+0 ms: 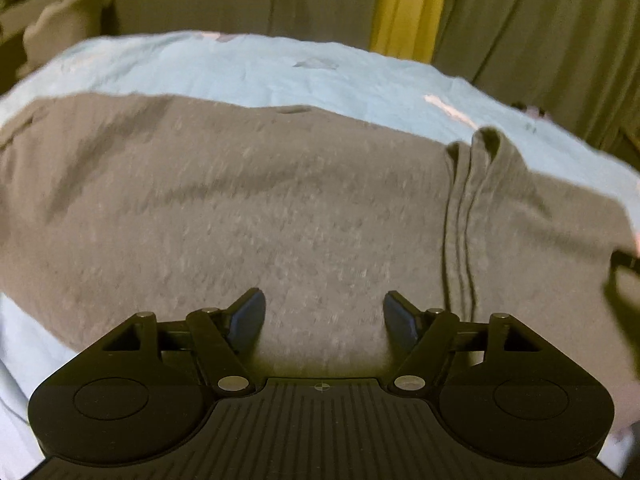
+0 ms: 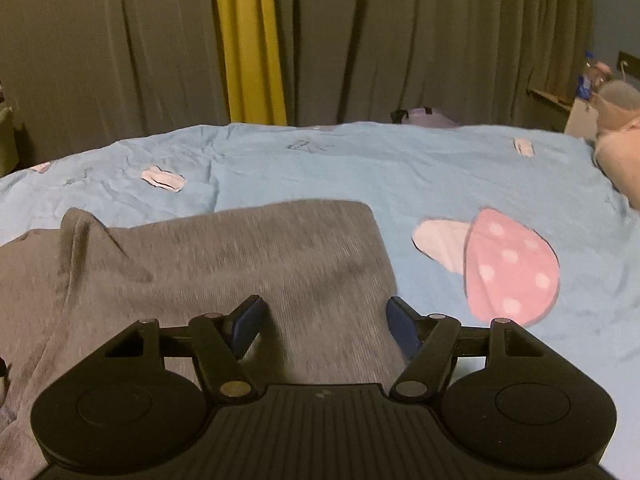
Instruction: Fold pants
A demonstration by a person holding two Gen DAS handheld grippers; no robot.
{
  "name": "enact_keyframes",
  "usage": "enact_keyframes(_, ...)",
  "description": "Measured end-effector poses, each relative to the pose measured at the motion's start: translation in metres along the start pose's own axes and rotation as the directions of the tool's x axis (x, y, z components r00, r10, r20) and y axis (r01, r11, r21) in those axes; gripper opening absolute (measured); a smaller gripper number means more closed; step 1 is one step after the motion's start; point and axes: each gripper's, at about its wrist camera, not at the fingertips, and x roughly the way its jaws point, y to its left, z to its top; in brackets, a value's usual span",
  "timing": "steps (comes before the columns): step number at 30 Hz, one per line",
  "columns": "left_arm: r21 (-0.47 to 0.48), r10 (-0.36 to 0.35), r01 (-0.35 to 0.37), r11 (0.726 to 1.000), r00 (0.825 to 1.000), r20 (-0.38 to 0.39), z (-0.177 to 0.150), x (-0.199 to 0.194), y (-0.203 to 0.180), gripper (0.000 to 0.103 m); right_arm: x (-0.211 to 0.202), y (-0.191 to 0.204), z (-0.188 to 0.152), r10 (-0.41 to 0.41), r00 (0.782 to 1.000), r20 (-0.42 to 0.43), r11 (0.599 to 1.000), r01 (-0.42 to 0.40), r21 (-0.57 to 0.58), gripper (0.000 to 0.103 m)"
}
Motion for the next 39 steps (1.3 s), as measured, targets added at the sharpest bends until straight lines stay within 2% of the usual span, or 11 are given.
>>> enact_keyframes(3,0.024,0.004,-0.005,1.0,1.0,0.005,0.0,0.004,-0.004,0.082,0.023,0.008,0.004,-0.036,0.998,-0.051,0.998,0.034,-0.051,0.072)
enact_keyframes(6,0.021,0.007,-0.008,1.0,1.0,0.013,-0.002,0.006,-0.004,0.084,0.038,0.012,0.013,-0.054,0.998,-0.041,0.998,0.052,-0.047,0.08)
enact_keyframes(13,0.021,0.0,-0.001,1.0,1.0,0.024,-0.001,0.01,-0.004,0.089,0.069,0.017,0.04,-0.102,0.994,-0.036,0.995,0.102,-0.017,0.085)
enact_keyframes(17,0.0,-0.007,0.007,1.0,1.0,0.03,0.0,0.011,-0.001,0.092,0.036,0.022,0.036,-0.007,0.999,0.039,1.0,0.007,0.012,0.084)
enact_keyframes(21,0.008,-0.008,0.008,1.0,0.999,0.035,0.001,0.012,-0.003,0.094,0.039,0.053,0.012,0.053,0.998,-0.029,0.992,-0.056,-0.11,0.084)
enact_keyframes(23,-0.015,-0.027,0.028,1.0,0.999,0.047,0.001,0.011,0.002,0.094,0.052,0.067,0.009,0.021,1.0,-0.001,0.989,-0.021,-0.149,0.089)
enact_keyframes(26,-0.137,-0.067,0.078,0.988,0.994,0.082,0.005,0.008,0.021,0.094,0.065,0.067,0.021,-0.024,1.0,0.012,0.997,0.024,-0.07,0.099)
enact_keyframes(29,-0.291,-0.087,0.122,0.949,0.988,0.13,0.008,0.005,0.047,0.094,0.054,0.063,0.027,-0.05,0.998,0.026,0.999,0.05,0.009,0.099)
enact_keyframes(34,-0.489,-0.013,0.119,0.864,0.976,0.216,0.011,-0.006,0.09,0.094,-0.003,0.052,-0.012,0.071,0.997,0.014,0.997,-0.07,-0.02,0.099)
enact_keyframes(36,-0.56,0.029,0.108,0.822,0.973,0.23,0.012,-0.009,0.109,0.094,-0.019,0.043,-0.039,0.072,0.997,-0.024,0.997,-0.073,-0.023,0.099)
enact_keyframes(39,-0.676,0.055,0.118,0.727,0.972,0.229,0.008,-0.011,0.14,0.094,-0.032,0.034,-0.064,0.082,0.993,-0.082,0.996,-0.085,-0.035,0.099)
